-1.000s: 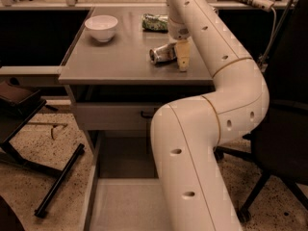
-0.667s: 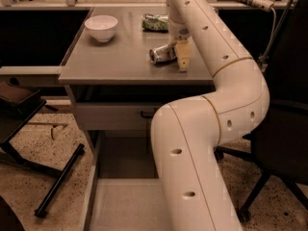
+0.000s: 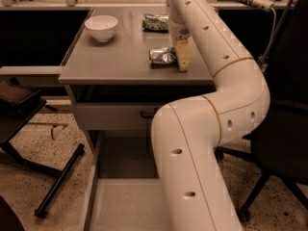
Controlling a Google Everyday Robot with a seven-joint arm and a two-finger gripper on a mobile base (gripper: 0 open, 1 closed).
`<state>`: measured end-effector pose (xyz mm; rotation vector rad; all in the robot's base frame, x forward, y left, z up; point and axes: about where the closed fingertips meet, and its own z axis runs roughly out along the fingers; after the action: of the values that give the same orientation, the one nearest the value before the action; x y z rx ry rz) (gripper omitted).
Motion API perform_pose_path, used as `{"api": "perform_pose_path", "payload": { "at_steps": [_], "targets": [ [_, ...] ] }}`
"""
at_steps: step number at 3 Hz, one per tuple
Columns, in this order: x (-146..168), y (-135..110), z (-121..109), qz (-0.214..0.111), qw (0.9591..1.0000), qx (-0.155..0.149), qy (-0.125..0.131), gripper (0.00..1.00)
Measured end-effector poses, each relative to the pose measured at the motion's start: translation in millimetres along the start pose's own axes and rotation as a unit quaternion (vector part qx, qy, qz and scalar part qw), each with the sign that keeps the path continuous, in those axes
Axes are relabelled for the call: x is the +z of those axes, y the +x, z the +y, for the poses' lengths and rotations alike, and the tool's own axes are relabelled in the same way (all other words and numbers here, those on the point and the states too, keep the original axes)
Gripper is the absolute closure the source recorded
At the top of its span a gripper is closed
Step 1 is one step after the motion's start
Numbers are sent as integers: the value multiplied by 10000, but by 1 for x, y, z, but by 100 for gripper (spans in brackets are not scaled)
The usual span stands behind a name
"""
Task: Place redbull can into middle drawer
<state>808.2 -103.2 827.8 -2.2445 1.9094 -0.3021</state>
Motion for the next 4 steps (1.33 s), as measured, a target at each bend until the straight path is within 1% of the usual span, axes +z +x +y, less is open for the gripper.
{"api": "perform_pose_path", "payload": {
  "at_steps": [1, 2, 3, 4],
  "targets": [
    [-6, 0, -2, 0, 10000, 0, 0, 100],
    [-17, 0, -1, 0, 10000, 0, 3, 100],
    [-8, -1, 1, 0, 10000, 0, 3, 100],
    [-8, -1, 1, 0, 10000, 0, 3, 100]
  ]
}}
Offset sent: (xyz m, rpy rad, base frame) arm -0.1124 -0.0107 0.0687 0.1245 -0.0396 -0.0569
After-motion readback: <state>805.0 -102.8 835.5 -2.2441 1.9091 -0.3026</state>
